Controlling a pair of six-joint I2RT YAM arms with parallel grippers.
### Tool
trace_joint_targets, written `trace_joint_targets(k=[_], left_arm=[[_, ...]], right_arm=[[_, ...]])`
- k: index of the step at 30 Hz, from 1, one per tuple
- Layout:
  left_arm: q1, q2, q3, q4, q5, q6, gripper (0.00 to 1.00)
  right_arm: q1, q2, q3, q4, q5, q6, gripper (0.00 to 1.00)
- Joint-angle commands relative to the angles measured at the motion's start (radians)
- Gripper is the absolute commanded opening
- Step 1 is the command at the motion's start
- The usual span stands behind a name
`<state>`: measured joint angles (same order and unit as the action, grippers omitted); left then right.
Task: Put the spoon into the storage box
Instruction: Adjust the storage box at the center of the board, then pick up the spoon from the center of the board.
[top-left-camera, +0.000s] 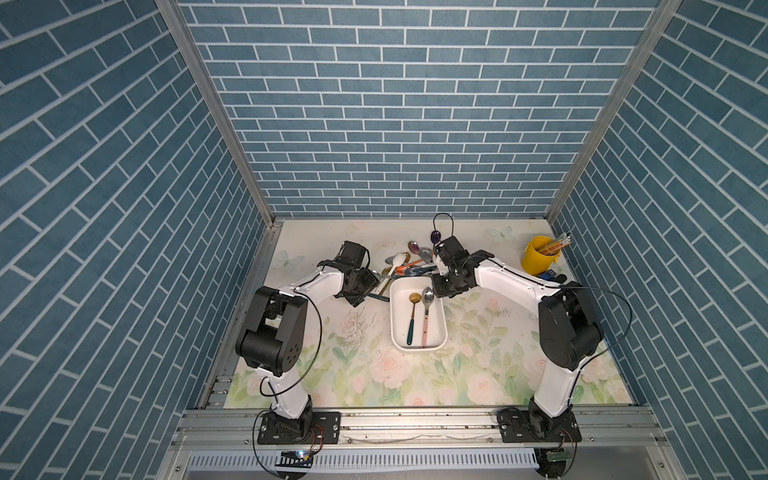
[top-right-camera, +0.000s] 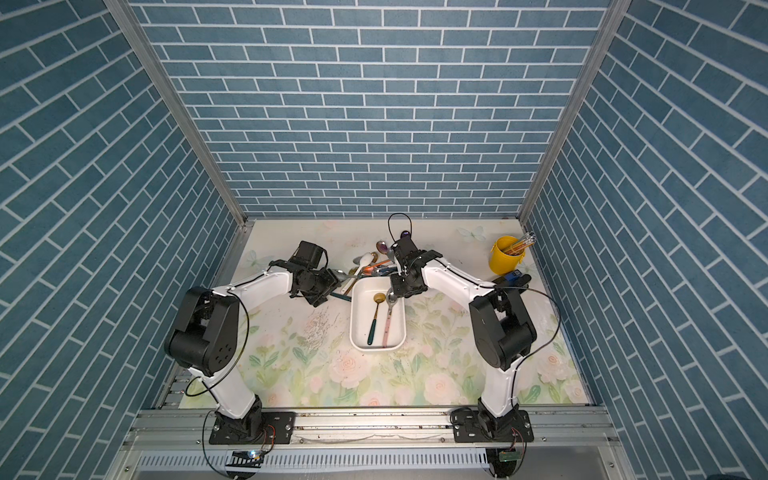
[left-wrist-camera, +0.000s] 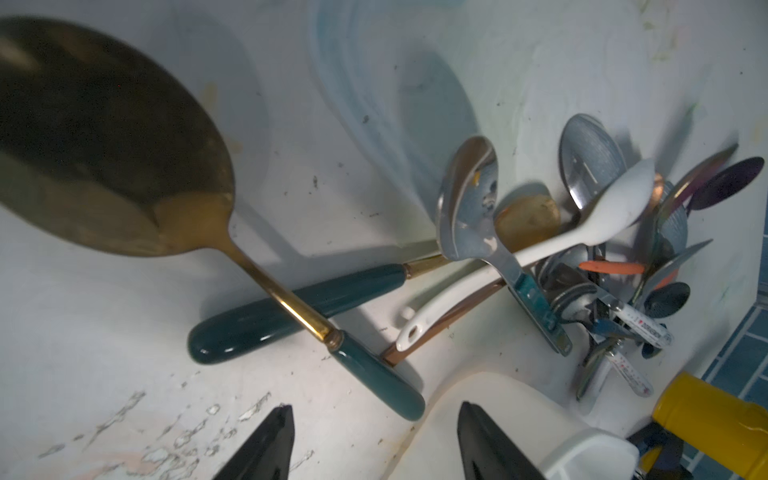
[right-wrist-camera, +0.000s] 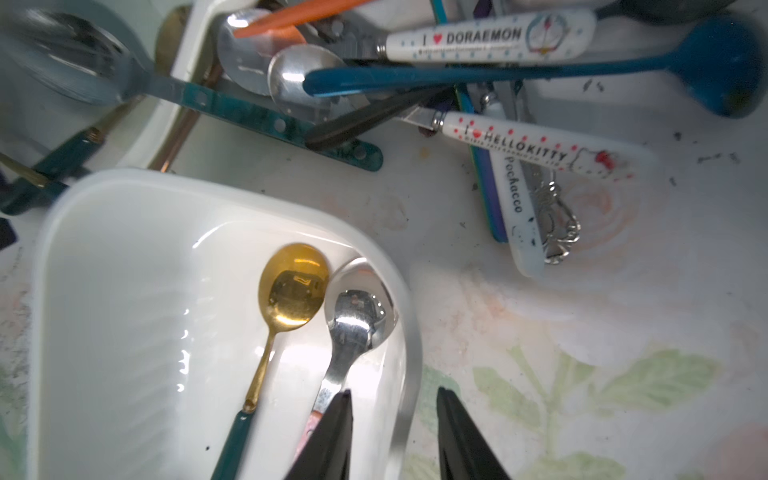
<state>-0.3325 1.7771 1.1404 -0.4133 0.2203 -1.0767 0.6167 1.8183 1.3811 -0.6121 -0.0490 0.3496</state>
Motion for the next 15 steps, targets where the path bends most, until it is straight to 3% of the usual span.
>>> trace_joint_targets(k=[1, 9, 15], left_arm=[[0.003, 0.028, 0.023, -0.024, -0.047, -0.049, 0.68], [-0.014, 0.107, 0.081, -0.056, -0.070, -0.059, 0.66], [-0.025, 0.136, 0.089, -0.091, -0.079, -0.044, 0.58]], right_arm=[[-0.032, -0.074, -0.008, -0.019, -0.001, -0.035, 0.38], [-0.107, -0.146, -0.117, 0.027, -0.020, -0.051, 0.38], [-0.140, -0.176, -0.185, 0.047, -0.050, -0.063, 0.39]])
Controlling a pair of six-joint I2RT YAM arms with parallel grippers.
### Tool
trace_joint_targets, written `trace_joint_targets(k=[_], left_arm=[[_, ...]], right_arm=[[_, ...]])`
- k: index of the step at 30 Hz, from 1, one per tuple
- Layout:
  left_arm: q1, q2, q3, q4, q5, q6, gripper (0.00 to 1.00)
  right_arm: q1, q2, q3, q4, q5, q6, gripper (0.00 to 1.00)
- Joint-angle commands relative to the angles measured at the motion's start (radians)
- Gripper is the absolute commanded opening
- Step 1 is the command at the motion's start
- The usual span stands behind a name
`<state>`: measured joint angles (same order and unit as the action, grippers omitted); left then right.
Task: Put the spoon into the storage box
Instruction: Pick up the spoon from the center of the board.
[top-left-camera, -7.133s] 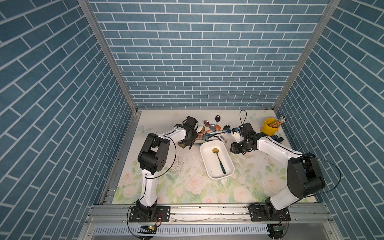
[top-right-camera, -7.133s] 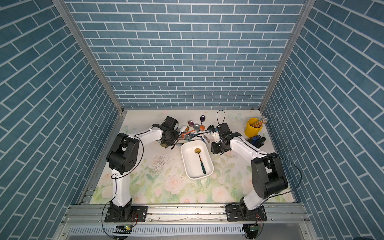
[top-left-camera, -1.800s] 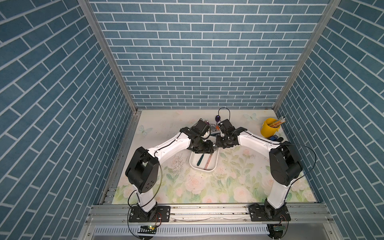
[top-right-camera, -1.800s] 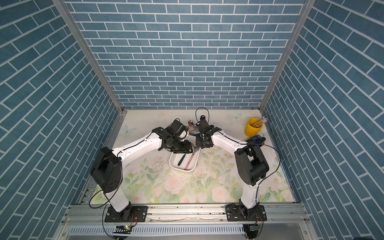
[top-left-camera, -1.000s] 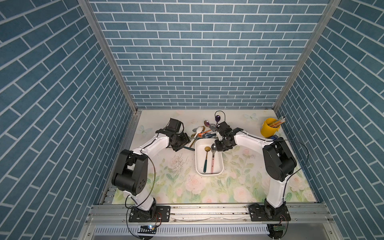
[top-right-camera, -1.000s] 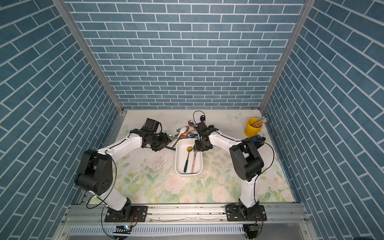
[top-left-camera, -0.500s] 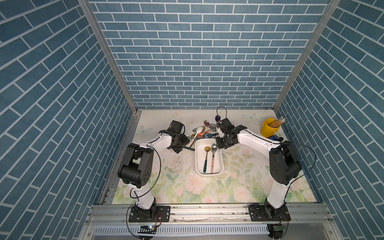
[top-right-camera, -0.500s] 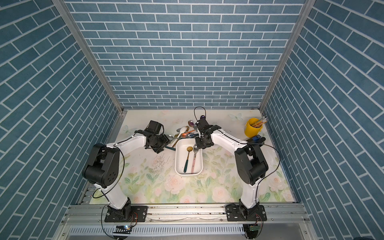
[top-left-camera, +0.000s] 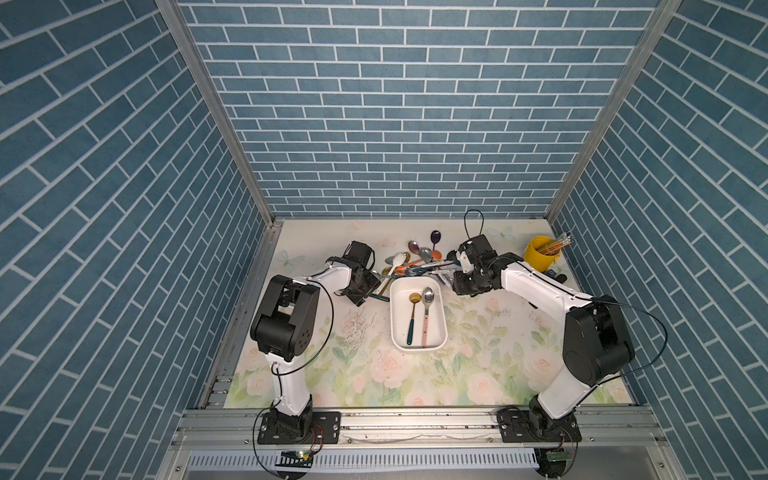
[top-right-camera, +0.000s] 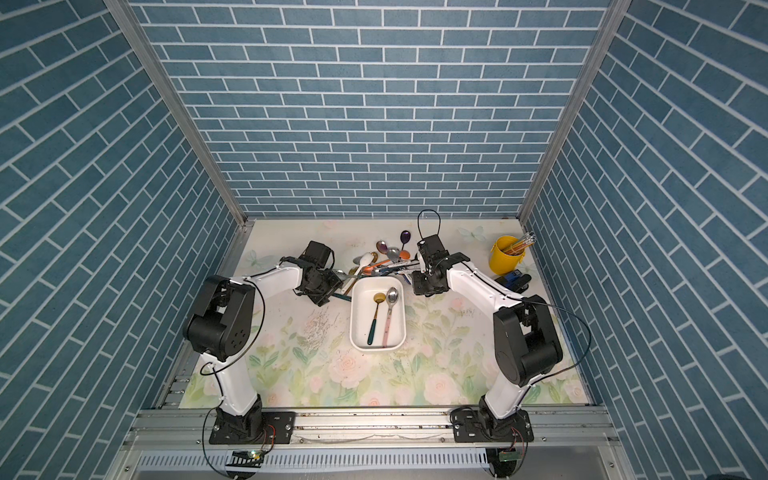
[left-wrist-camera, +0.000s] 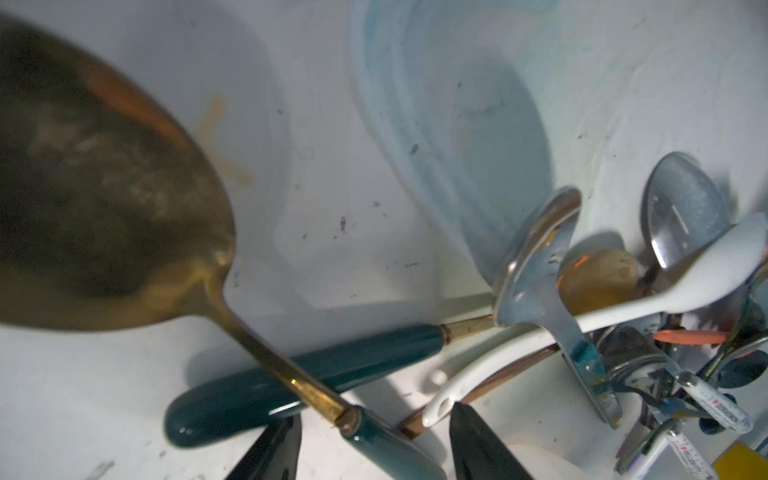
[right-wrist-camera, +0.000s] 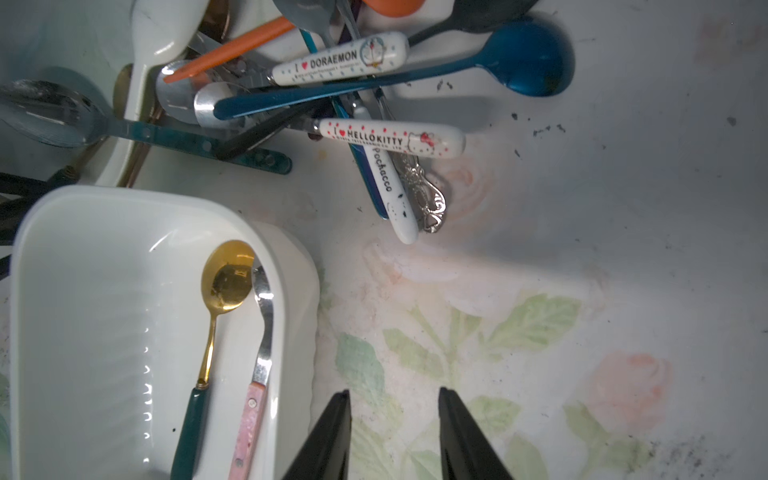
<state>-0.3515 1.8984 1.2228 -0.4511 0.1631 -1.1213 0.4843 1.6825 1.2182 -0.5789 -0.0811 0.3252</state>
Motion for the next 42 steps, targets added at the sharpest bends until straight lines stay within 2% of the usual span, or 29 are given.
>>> trace_joint_targets(k=[1, 12, 26, 42], left_arm=[[-0.007, 0.012, -0.001, -0.054, -0.023, 0.002, 0.57], [-0.008, 0.056, -0.031, -0.065, 0.000, 0.024, 0.38], [-0.008, -0.001, -0.084, -0.028, 0.000, 0.042, 0.17], [-0.016, -0.244, -0.088, -0.055, 0.034, 0.237, 0.13]], right_arm=[[-0.013, -0.046, -0.034, 0.019, -0.020, -0.038, 0.39], [-0.032, -0.064, -0.087, 0.036, -0.037, -0.049, 0.39], [-0.032, -0.077, -0.078, 0.032, -0.077, -0.023, 0.39], [-0.026, -0.070, -0.050, -0.008, -0.070, 0.018, 0.38]])
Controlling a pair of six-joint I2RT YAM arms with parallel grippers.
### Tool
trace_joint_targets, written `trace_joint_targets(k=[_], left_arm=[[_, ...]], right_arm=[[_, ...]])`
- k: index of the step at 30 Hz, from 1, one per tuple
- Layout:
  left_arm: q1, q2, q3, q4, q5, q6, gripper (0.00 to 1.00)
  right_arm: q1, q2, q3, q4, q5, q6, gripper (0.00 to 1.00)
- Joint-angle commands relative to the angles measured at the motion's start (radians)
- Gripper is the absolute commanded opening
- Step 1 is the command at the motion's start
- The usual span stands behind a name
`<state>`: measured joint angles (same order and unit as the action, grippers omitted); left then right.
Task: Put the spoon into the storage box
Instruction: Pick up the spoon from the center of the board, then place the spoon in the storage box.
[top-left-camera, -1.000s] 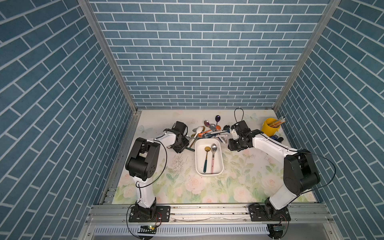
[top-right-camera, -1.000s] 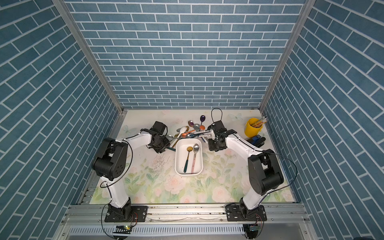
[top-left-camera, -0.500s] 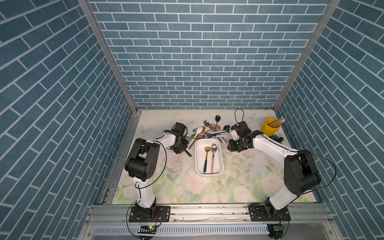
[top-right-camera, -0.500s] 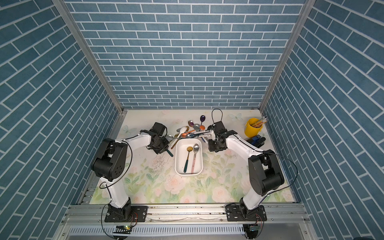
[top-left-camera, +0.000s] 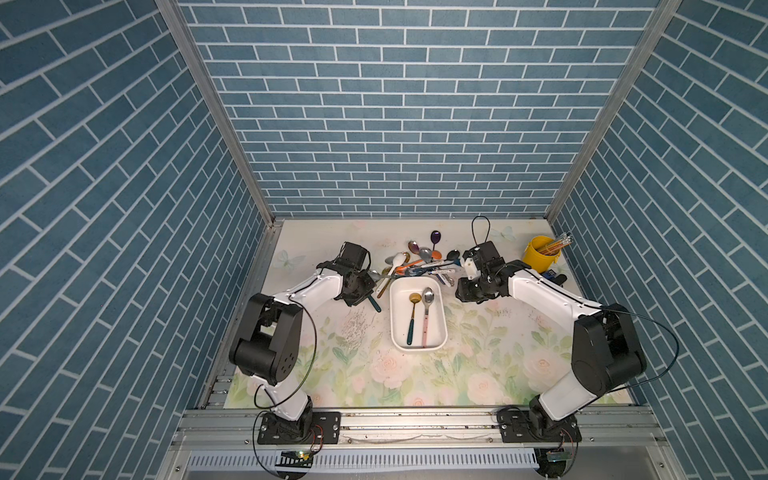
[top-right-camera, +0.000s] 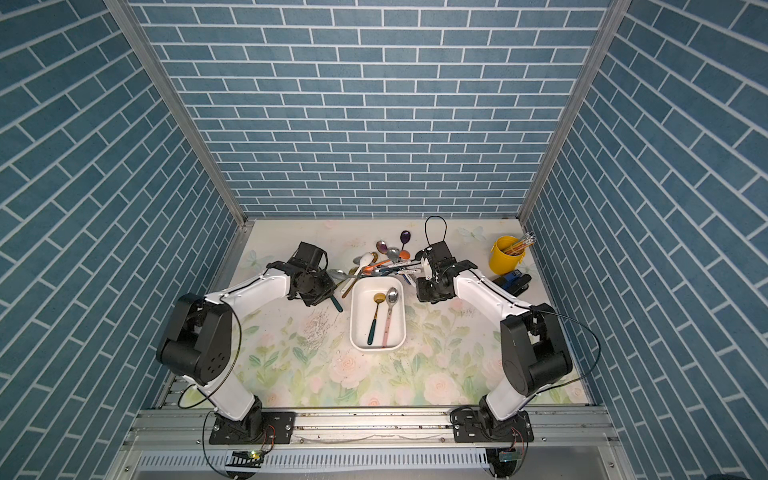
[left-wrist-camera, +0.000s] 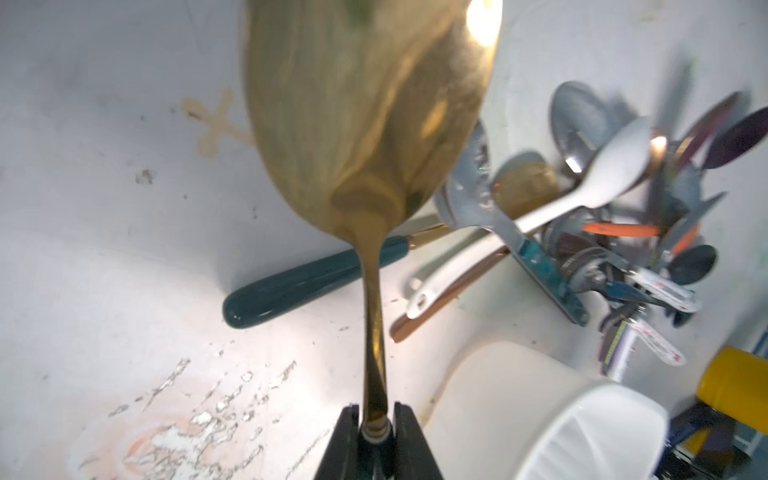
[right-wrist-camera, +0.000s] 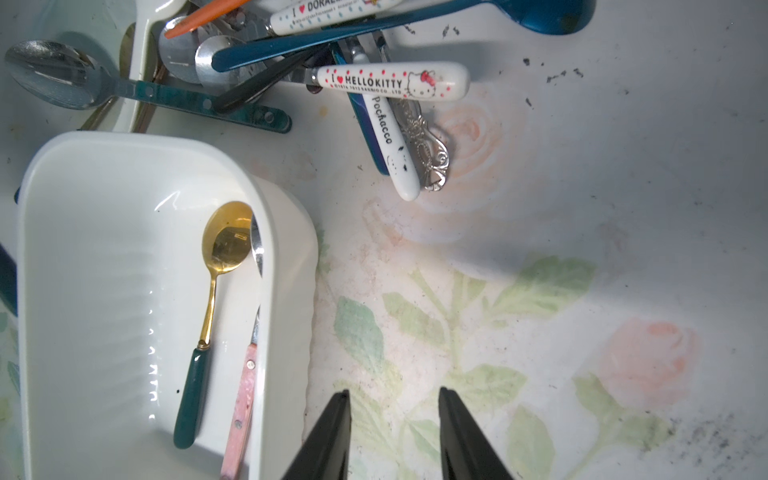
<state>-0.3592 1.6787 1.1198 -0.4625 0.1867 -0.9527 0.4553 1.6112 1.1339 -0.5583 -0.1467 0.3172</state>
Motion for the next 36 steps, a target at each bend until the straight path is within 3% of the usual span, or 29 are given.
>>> trace_joint_targets(k=[1, 7, 16, 36], left_arm=[[-0.009, -0.034, 0.026, -0.056, 0.019, 0.094, 0.14], [-0.102, -0.068, 0.134, -0.108, 0.043, 0.221, 0.14], [-0.296, 0.085, 0.298, -0.179, 0.132, 0.342, 0.14], [-0.356, 0.284, 0.222, -0.161, 0.230, 0.358, 0.14]], right_arm=[[0.003, 0.004, 0.039, -0.033, 0.001, 0.028, 0.38], [0.009, 0.015, 0.047, -0.027, -0.013, 0.064, 0.38], [0.052, 0.035, 0.070, -0.028, -0.002, 0.097, 0.38], [0.057, 0.012, 0.013, -0.022, 0.024, 0.112, 0.39]])
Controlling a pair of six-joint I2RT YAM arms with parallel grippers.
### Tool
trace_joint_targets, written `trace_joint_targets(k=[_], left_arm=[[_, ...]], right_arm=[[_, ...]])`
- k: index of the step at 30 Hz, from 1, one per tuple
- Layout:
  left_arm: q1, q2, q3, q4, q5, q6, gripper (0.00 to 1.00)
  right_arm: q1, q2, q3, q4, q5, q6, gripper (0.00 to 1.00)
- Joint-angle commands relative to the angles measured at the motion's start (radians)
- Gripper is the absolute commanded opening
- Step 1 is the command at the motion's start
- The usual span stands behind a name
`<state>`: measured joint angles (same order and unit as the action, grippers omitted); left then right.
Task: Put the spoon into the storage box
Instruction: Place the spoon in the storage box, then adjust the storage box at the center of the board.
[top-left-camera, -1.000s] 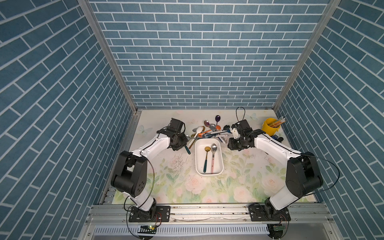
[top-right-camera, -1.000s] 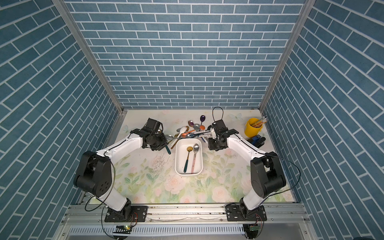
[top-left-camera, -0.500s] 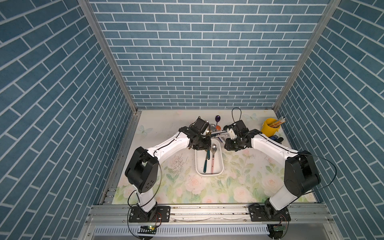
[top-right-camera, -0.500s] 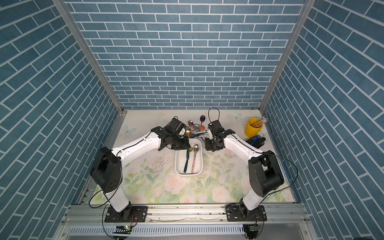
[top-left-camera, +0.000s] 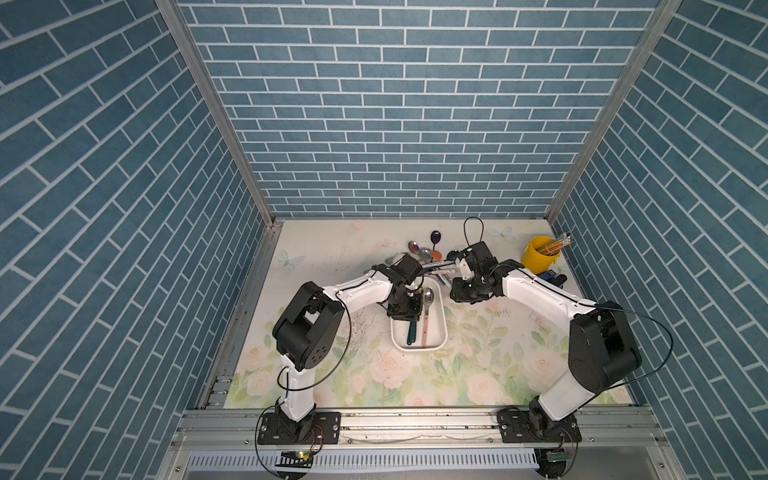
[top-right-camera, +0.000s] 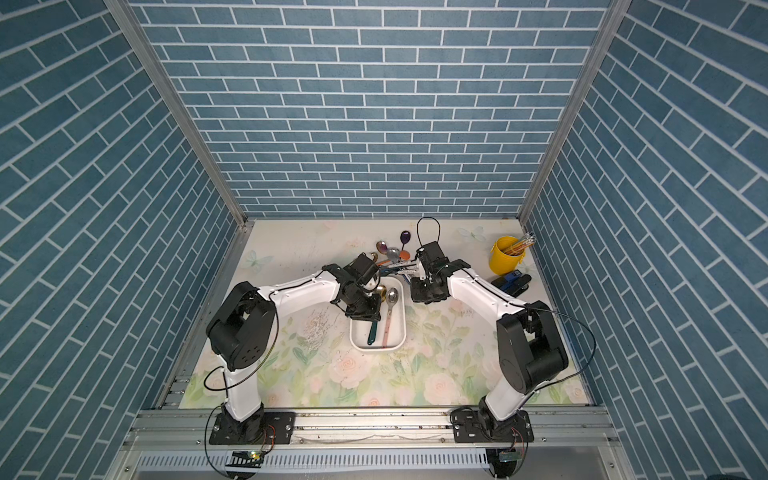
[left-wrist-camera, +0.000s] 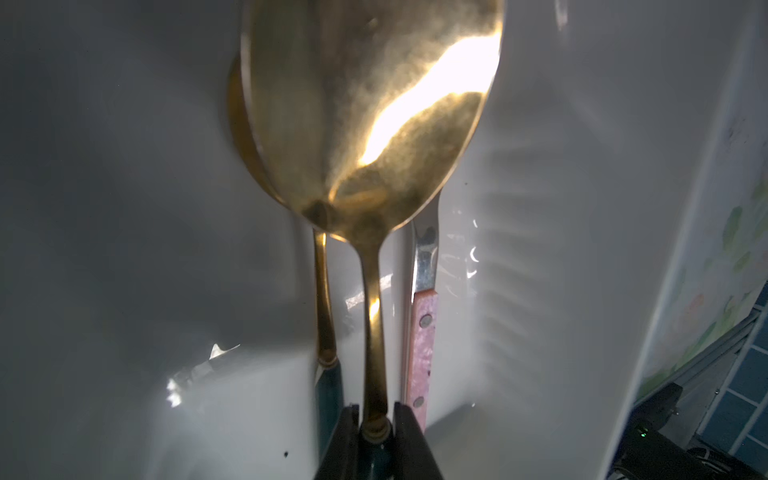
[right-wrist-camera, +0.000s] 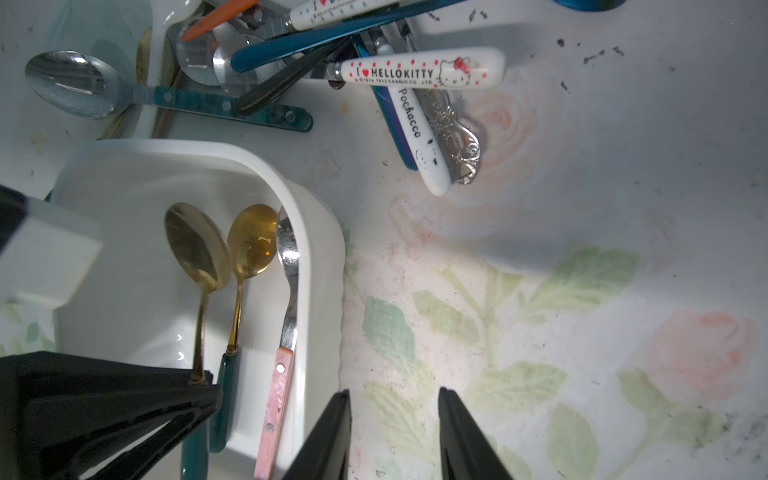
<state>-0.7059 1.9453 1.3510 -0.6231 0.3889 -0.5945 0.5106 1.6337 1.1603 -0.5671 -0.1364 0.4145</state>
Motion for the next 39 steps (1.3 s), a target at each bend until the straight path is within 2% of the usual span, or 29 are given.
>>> trace_joint_targets(k=[1, 6, 14, 17, 23, 31, 39], left_arm=[[-0.009, 0.022, -0.011, 0.003, 0.030, -0.006, 0.14], [-0.009, 0.038, -0.003, 0.002, 0.034, -0.012, 0.18], [-0.009, -0.009, 0.040, 0.002, 0.014, -0.014, 0.42], [-0.007, -0.052, 0.073, -0.006, -0.006, 0.000, 0.48], [0.007, -0.121, 0.150, -0.045, -0.073, 0.041, 0.53], [0.090, -0.158, 0.251, -0.128, -0.253, 0.169, 0.70], [0.174, -0.164, 0.242, -0.158, -0.382, 0.291, 0.84]], right_arm=[[0.003, -0.008, -0.015, -0.010, 0.012, 0.015, 0.39], [0.007, 0.001, -0.023, 0.002, 0.011, 0.015, 0.38], [0.046, 0.049, 0.030, 0.019, 0.025, 0.003, 0.39], [0.056, 0.061, 0.043, 0.038, 0.019, -0.004, 0.39], [0.063, 0.092, 0.085, 0.063, 0.011, -0.020, 0.39], [0.065, 0.233, 0.228, -0.034, 0.051, -0.022, 0.40], [0.073, 0.302, 0.263, -0.016, 0.022, -0.048, 0.37]])
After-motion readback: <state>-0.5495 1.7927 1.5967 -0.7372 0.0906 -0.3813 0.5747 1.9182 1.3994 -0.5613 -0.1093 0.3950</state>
